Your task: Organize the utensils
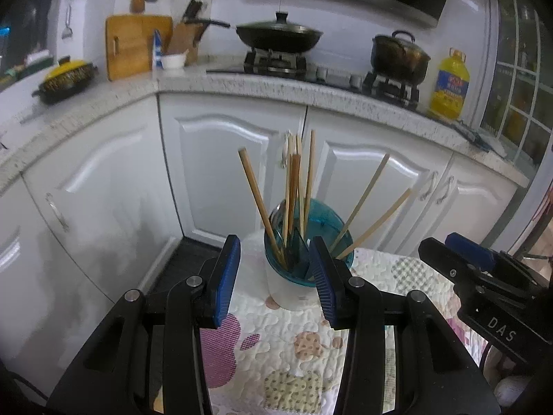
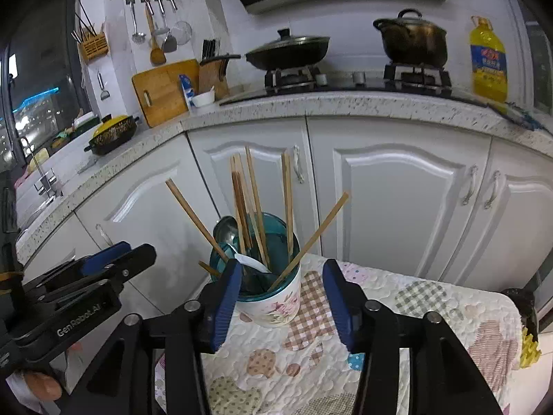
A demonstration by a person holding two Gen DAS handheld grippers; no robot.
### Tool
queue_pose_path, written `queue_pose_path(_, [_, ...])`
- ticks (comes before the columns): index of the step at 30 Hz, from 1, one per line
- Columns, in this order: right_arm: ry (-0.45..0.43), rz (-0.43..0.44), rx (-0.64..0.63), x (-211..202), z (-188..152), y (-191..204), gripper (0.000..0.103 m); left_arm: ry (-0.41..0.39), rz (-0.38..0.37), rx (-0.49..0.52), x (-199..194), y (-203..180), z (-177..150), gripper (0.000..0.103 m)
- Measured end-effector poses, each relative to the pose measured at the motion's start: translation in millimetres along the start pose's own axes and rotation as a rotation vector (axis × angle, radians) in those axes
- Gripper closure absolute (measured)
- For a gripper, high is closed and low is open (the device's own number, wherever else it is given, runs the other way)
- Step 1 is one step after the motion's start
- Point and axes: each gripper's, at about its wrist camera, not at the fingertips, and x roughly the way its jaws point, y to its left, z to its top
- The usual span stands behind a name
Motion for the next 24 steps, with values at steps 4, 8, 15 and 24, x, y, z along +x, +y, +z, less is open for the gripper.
queue_pose_path(4, [-0.047,-0.025,0.011,-20,1,4,0.046,-0.034,0.011,0.006,-18,-3,-1,0.062])
queue_pose_path(8, [-0.078,-0.038,-0.014,-36,2,12,0.046,-0.051,0.017,0.014,-28,-5,-4,0.062])
queue_pose_path(15, [-0.094,-0.045,-0.027,-45,1,19,0.045,-0.055,0.027,-0.003,-35,-1,-6,0.062])
queue_pose_path(24, [-0.078,-0.053,-0.024,-40,-1,18,0.043,-0.061,0.045,0.003,-35,-2,-8,0.062])
